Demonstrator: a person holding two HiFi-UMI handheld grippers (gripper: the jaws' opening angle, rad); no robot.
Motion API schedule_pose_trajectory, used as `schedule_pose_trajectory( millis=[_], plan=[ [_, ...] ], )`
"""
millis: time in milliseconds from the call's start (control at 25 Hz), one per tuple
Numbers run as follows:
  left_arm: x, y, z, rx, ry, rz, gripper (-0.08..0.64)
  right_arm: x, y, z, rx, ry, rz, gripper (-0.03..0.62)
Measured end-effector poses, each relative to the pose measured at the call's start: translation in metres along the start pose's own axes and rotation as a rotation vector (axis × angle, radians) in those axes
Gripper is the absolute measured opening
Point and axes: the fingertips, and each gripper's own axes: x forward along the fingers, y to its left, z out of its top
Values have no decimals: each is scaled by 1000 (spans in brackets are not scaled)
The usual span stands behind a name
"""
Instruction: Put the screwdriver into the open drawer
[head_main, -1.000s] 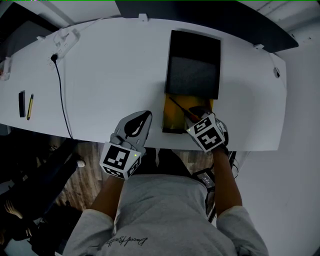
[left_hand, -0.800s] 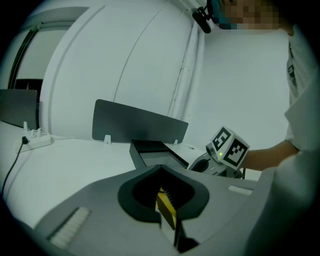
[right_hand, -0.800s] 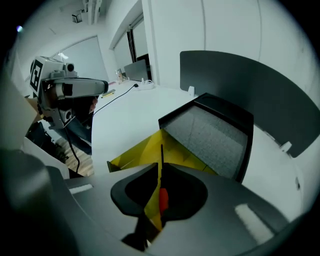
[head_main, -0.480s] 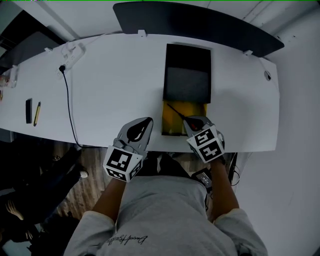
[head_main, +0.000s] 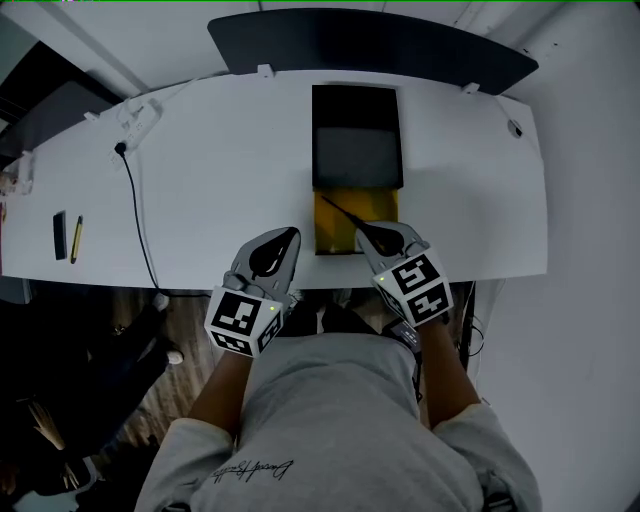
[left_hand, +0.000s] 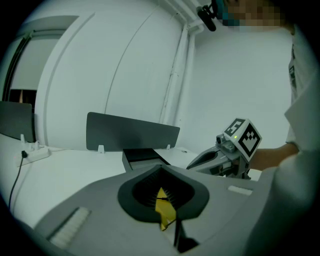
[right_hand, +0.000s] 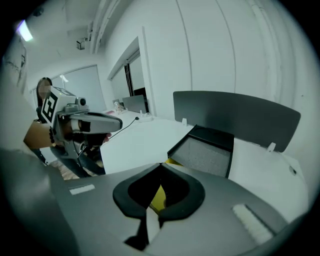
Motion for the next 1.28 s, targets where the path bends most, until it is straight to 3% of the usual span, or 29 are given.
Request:
schedule_pose_trajectory(
  millis=[600,1280],
  plan=[
    [-14,-16,17,46,-36,1,0,-41,4,22,58,-149,-28,14],
    [-19,-26,18,48,-43,0,0,-44,14,16,62,-158,3,14]
  ],
)
